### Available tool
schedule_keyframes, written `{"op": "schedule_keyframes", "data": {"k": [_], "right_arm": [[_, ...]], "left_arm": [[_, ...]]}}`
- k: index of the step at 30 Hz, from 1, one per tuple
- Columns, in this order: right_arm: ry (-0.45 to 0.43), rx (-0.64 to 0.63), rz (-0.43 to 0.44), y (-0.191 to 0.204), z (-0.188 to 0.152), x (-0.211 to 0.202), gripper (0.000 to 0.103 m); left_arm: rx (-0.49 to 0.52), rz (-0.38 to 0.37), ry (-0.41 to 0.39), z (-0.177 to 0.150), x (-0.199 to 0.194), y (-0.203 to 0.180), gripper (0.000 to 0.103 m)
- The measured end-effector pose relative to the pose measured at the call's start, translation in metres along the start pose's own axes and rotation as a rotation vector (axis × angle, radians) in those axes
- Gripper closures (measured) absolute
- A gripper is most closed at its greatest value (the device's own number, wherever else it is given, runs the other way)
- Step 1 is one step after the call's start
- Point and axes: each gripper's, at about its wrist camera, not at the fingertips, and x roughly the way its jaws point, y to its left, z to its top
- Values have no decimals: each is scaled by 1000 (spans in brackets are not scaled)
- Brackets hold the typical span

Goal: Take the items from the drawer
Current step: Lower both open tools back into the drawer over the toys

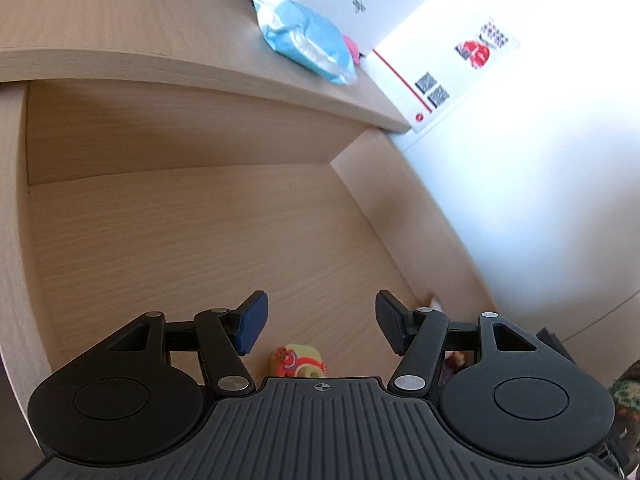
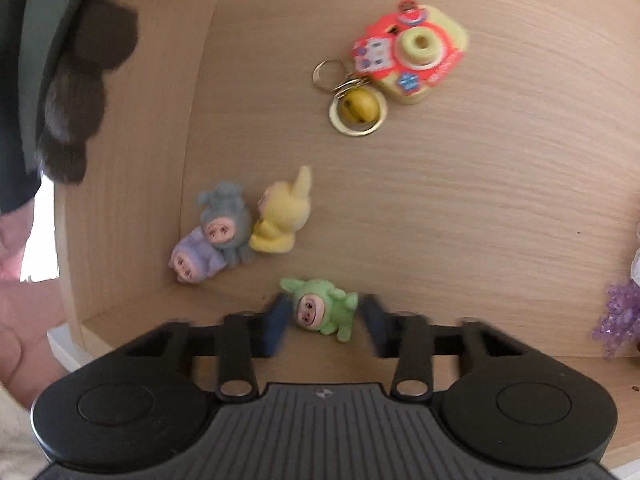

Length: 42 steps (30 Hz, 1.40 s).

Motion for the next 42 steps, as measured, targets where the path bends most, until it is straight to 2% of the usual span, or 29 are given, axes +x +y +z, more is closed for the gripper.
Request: {"op": "schedule_keyframes", "data": {"k": [5, 7, 9, 10, 11, 13, 16, 19, 24, 27, 31, 37, 39, 42], "right_arm": [[-75, -21, -46, 7, 4, -14, 71], [-182, -7, -121, 3, 9, -31, 71], [-315, -17, -249, 0, 12, -51, 66], [-352, -17, -283, -2, 13, -58, 60], [-360, -7, -262, -4, 13, -64, 59], [-337, -1, -137, -1, 8, -67, 57], [-221, -17, 54, 19, 1, -51, 46], [-122, -35, 128, 42, 2, -28, 46], [-4, 35, 169, 56, 11, 8, 46], [-16, 54, 185, 57, 13, 9, 67], [-96, 46, 147, 60, 14, -4, 92], [-213, 98, 56, 36, 20, -22, 92], [-192, 122, 91, 29, 17, -25, 90], [-128, 129, 200, 33, 9, -21, 84]], "left_arm": [[-7, 9, -16, 2, -1, -3, 39], [-35, 15, -23, 2, 0, 0, 39], [-49, 11, -30, 1, -4, 3, 42], [-49, 15, -31, 1, -4, 2, 44], [-49, 18, -31, 1, -3, 2, 44], [-49, 22, -25, 1, -1, 2, 44], [-44, 29, -18, 2, 0, 2, 44], [-21, 32, -31, 0, 0, -1, 44], [5, 35, -47, 0, 0, -5, 44], [-1, 27, -42, 0, -1, -5, 44], [-9, 30, -57, 0, -5, -7, 44], [-25, 27, -70, 1, -6, -5, 44], [-24, 26, -67, 1, -6, -5, 44], [-25, 27, -61, 1, -4, -4, 44]]}}
